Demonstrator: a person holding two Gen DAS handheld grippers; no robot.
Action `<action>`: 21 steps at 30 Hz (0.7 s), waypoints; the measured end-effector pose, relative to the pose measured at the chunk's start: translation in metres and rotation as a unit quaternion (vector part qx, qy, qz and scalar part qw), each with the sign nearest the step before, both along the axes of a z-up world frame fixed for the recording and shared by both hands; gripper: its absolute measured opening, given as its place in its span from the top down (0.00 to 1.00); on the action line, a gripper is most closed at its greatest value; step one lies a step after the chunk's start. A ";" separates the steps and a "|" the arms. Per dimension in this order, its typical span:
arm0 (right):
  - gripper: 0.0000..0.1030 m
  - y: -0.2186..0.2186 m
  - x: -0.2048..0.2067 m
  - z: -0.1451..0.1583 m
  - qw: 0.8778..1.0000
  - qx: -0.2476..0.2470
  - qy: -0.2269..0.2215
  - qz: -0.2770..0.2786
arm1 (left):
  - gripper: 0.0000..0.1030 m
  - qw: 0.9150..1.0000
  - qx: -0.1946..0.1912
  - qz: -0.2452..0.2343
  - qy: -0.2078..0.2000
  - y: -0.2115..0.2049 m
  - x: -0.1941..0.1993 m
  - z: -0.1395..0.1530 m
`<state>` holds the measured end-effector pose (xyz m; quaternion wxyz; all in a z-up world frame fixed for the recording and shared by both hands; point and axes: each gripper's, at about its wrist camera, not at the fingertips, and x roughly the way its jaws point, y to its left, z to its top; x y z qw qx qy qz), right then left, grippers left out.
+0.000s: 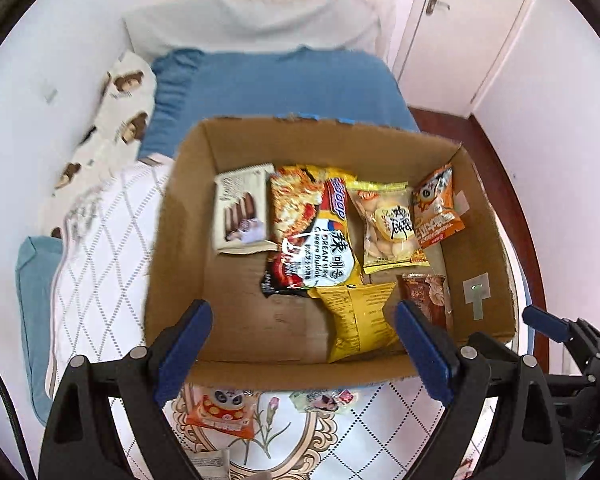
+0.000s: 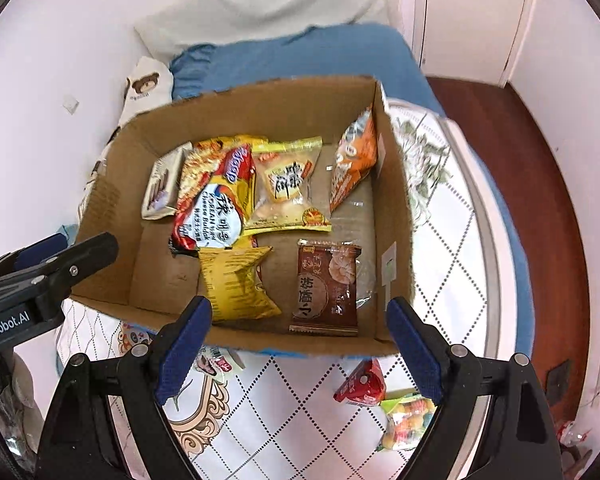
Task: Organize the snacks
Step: 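Carry both packs into the box and open both tools to drop them, then grasp the panda snack bag with left tool while right tool grasps the clear candy bag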
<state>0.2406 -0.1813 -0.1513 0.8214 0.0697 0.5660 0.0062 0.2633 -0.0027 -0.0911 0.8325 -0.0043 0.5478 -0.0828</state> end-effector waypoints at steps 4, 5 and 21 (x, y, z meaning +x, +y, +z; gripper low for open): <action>0.11 0.004 -0.020 0.020 0.999 -0.018 -0.039 -0.002 | 0.09 0.999 -0.003 0.009 -0.039 0.010 -0.025 0.014; 0.11 0.006 -0.025 0.024 0.999 -0.023 -0.046 -0.002 | 0.09 0.999 -0.003 0.009 -0.046 0.011 -0.031 0.017; 0.12 0.005 -0.092 0.068 0.993 0.011 -0.112 -0.020 | 0.09 0.995 -0.006 -0.005 -0.100 0.014 -0.103 0.047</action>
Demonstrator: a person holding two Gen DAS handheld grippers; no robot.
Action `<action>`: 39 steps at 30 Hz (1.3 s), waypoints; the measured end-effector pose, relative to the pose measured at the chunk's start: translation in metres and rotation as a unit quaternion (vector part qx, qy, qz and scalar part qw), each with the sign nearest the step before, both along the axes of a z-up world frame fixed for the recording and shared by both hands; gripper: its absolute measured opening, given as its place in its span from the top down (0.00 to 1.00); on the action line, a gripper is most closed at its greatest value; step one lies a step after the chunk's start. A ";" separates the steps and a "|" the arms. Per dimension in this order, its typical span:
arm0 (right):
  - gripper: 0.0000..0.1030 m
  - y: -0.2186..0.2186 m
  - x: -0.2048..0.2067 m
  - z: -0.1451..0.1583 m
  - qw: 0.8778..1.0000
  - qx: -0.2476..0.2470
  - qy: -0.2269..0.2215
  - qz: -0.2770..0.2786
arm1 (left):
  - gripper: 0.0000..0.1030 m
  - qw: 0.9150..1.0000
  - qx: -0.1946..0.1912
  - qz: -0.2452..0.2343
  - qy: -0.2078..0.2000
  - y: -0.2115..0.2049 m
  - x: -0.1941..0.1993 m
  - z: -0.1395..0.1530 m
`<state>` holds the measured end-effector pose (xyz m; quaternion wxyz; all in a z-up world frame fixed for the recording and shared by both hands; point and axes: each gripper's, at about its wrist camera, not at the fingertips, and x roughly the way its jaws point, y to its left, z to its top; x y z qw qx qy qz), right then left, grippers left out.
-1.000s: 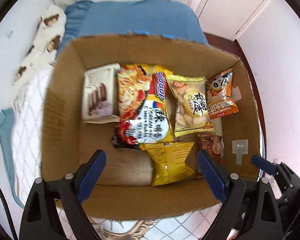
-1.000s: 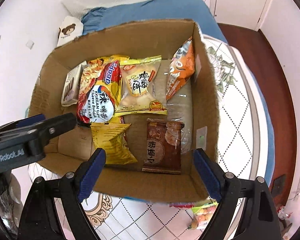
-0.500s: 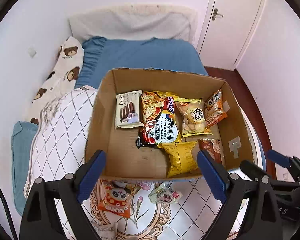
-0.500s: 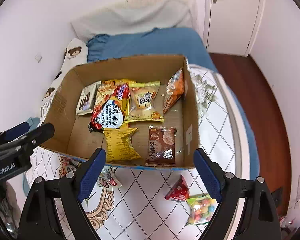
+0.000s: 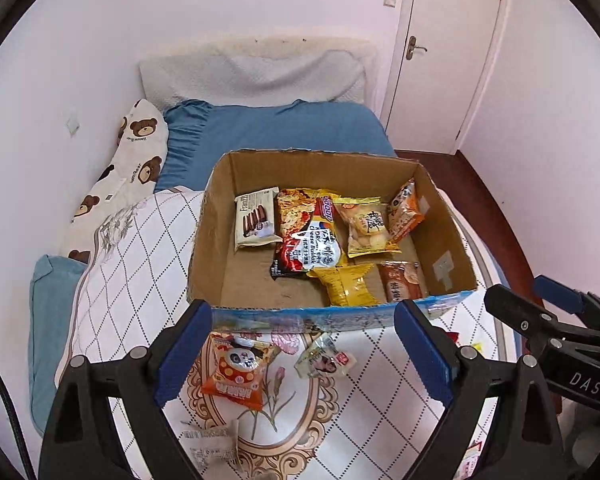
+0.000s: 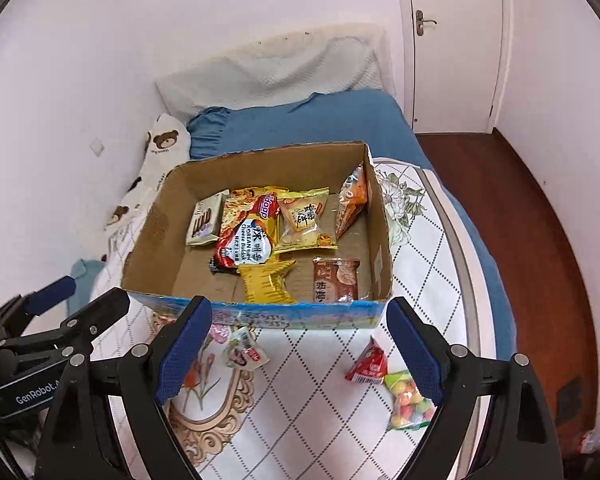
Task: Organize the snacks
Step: 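Grasp the panda snack bag with left tool while right tool grasps the clear candy bag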
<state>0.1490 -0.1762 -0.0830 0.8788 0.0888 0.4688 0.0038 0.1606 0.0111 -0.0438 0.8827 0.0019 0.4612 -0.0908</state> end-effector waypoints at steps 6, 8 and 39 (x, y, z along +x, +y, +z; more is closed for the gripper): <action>0.11 -0.047 -0.007 -0.040 0.997 0.022 0.055 -0.046 | 0.09 0.999 0.004 0.012 0.030 0.000 -0.007 -0.024; 0.11 -0.067 -0.006 -0.066 0.993 0.034 0.085 -0.067 | 0.09 0.998 0.012 0.022 0.052 0.001 -0.009 -0.044; 0.46 0.024 -0.058 -0.223 0.971 -0.013 0.235 0.048 | 0.09 0.962 0.014 0.137 0.237 0.121 -0.021 -0.174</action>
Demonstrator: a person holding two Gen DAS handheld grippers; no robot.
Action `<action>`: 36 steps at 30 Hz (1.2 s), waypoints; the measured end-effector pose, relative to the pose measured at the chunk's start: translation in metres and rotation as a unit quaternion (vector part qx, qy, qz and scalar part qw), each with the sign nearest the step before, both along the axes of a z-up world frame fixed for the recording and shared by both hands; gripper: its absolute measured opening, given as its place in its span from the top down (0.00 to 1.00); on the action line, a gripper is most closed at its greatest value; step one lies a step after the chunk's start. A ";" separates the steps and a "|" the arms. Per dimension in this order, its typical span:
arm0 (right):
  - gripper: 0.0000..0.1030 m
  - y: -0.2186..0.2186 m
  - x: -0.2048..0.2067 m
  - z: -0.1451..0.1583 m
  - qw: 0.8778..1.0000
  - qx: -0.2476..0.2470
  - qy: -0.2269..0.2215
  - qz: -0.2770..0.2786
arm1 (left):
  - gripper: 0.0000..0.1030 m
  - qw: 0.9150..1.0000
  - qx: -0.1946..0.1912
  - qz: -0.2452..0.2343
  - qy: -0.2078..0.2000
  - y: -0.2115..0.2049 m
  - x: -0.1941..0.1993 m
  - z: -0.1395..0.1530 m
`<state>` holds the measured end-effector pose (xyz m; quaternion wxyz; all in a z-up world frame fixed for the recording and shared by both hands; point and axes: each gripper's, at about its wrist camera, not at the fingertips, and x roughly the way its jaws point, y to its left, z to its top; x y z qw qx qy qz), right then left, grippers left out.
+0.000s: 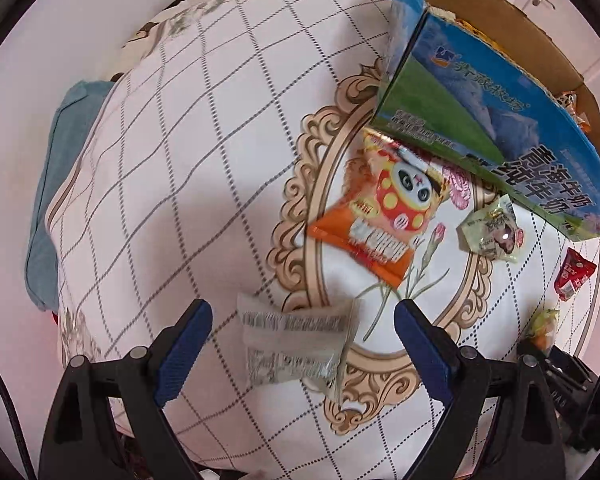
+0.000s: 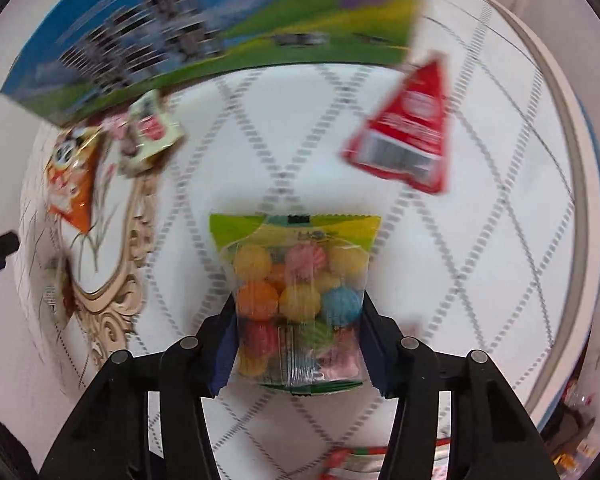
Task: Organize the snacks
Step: 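Grasp the panda snack bag with left tool while right tool grasps the clear candy bag, then carry the panda bag and candy bag into the box and open both tools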
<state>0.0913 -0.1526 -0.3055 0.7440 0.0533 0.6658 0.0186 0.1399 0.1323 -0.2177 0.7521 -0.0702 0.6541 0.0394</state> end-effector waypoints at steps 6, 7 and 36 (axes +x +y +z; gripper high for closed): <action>0.45 0.028 0.017 0.005 1.000 -0.018 -0.006 0.015 | 0.09 0.999 -0.001 -0.037 0.002 -0.028 0.042 -0.010; 0.45 0.029 0.018 0.005 1.000 -0.020 -0.005 0.014 | 0.09 0.999 0.002 -0.048 0.006 -0.036 0.049 -0.013; 0.45 0.001 -0.003 -0.002 0.999 0.023 0.043 0.012 | 0.43 0.989 -0.026 -0.109 0.097 -0.086 0.004 -0.087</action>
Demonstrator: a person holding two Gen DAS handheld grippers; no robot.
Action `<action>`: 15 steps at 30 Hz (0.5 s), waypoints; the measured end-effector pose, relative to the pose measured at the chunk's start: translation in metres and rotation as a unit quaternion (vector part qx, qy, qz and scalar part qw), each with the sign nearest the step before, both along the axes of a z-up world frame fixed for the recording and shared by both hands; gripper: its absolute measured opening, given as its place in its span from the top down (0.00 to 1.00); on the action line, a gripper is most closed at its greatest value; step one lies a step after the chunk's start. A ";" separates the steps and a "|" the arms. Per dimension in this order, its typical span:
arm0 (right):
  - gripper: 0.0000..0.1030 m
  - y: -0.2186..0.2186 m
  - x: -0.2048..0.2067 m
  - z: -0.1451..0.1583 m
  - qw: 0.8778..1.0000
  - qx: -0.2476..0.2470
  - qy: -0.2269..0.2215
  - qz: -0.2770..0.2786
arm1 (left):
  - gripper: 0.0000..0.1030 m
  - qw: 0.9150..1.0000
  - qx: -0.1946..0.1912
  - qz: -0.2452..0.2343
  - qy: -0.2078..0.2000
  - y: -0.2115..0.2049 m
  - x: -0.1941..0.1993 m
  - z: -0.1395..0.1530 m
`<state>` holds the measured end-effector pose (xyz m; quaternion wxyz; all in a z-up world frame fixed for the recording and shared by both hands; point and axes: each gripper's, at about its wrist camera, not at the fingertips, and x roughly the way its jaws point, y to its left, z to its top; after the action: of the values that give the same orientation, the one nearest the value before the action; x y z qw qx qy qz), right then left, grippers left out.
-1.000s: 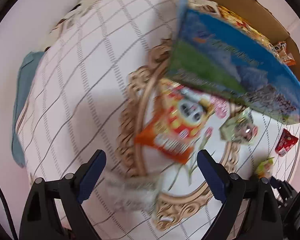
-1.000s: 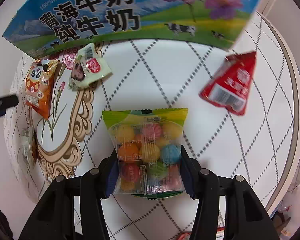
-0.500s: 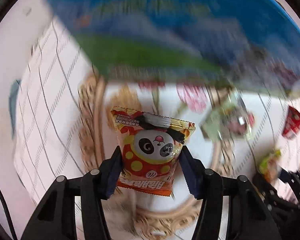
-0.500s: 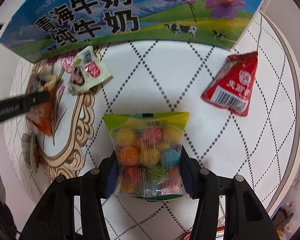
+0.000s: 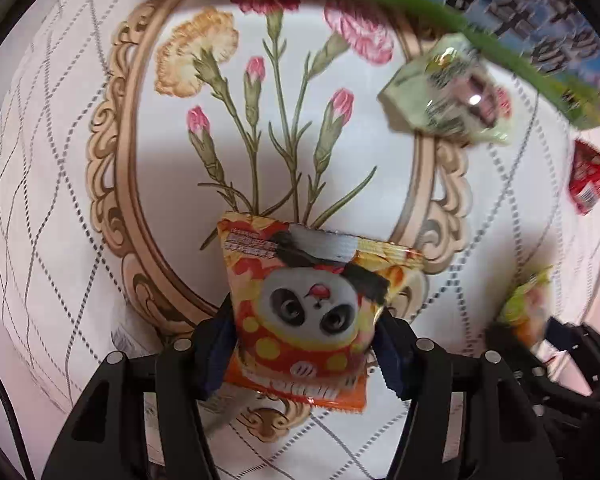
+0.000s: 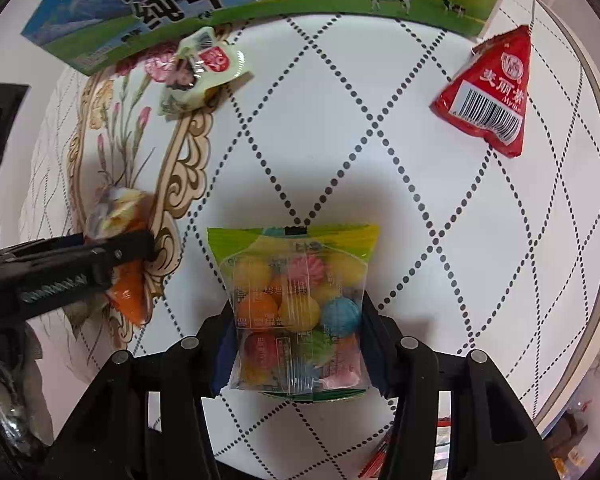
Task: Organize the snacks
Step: 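Carry the panda bag and candy bag into the box and open both tools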
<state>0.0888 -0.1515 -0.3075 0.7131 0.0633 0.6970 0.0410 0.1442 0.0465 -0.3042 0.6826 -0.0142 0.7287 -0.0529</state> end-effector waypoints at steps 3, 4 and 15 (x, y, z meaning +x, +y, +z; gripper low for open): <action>0.45 0.001 0.000 -0.004 1.000 -0.004 -0.002 -0.001 | 0.42 1.000 0.002 -0.002 -0.005 -0.004 -0.001 -0.008; 0.45 0.000 0.000 -0.004 1.000 -0.005 -0.002 -0.001 | 0.42 1.000 0.004 -0.003 -0.006 -0.005 -0.001 -0.009; 0.46 0.025 0.004 -0.011 1.000 -0.013 -0.009 0.004 | 0.52 1.000 -0.006 0.007 -0.026 -0.015 -0.025 0.005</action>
<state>0.0924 -0.1262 -0.3180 0.7198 0.0511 0.6914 0.0358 0.1189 0.0314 -0.2992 0.7015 -0.0216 0.7103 -0.0530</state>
